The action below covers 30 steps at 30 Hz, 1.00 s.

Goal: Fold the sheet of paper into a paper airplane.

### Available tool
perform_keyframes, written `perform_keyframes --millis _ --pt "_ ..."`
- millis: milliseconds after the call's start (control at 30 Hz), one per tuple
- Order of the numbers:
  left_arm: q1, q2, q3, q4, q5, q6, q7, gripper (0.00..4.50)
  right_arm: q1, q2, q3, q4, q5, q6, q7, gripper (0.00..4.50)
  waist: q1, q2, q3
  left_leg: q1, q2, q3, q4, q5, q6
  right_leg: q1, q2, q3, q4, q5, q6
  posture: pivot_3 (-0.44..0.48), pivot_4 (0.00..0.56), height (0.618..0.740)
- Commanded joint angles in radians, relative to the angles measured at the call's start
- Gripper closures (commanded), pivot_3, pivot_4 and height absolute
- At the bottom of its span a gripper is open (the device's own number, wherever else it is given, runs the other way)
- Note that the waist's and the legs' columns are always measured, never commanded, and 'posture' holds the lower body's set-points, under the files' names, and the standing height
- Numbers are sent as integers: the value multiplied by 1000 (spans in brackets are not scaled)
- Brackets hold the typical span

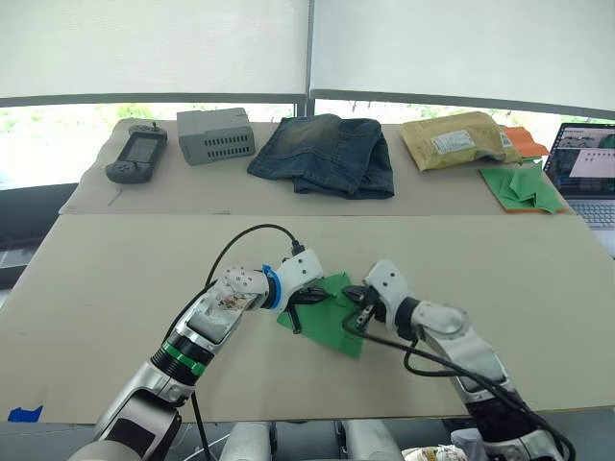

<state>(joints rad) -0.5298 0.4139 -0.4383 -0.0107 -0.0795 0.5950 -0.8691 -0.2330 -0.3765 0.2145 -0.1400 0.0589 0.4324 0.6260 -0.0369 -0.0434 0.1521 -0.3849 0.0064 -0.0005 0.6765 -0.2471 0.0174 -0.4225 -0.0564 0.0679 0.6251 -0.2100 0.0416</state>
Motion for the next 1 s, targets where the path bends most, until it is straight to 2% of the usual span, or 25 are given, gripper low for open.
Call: perform_keyframes --millis 33,233,367,467,733,767,833,900,1000 --pt "3 4 -18 2 20 27 -1 4475 -43 17 15 70 -13 -57 -3 4500 -1 0 0 0 0 0 0 0 0 0 0 0 0 0 0 0 150 728" --pt "7 24 -17 -6 27 24 -7 4475 -43 18 67 147 -52 -102 16 4500 -4 0 0 0 0 0 0 0 0 0 0 0 0 0 0 0 150 728" --pt "-13 3 46 10 -6 41 19 4475 -35 -5 90 162 -83 -94 22 4500 -5 0 0 1 0 0 0 0 0 0 0 0 0 0 0 0 150 728" --pt "-36 13 117 1 -65 130 5 3715 -36 -9 104 163 -89 -84 24 4500 -5 0 0 1 0 0 0 0 0 1 0 0 0 0 0 0 150 728" --pt "-73 23 292 -63 -218 275 -2 1038 -37 -1 118 169 -92 -77 30 4500 -6 0 0 1 1 -2 0 0 0 0 0 0 1 0 0 0 150 728" --pt "-76 15 308 -58 -231 275 6 1038 -38 -1 120 171 -95 -76 31 4500 -6 0 0 1 1 -2 0 0 0 0 0 0 1 0 0 0 150 728" --pt "-79 -3 317 -47 -240 274 26 1420 -37 2 125 174 -99 -77 31 4500 -6 0 0 1 1 -2 0 0 0 1 0 0 1 0 0 0 150 728" --pt "-74 -4 274 -34 -209 241 35 1976 -36 2 130 174 -105 -77 31 4500 -7 0 0 2 1 -2 0 0 0 1 0 0 1 0 0 0 150 728" --pt "-64 -14 217 -6 -170 195 52 3058 -35 2 133 172 -106 -75 31 4500 -7 0 0 2 0 -2 -1 0 0 1 0 0 1 0 -1 0 150 728"
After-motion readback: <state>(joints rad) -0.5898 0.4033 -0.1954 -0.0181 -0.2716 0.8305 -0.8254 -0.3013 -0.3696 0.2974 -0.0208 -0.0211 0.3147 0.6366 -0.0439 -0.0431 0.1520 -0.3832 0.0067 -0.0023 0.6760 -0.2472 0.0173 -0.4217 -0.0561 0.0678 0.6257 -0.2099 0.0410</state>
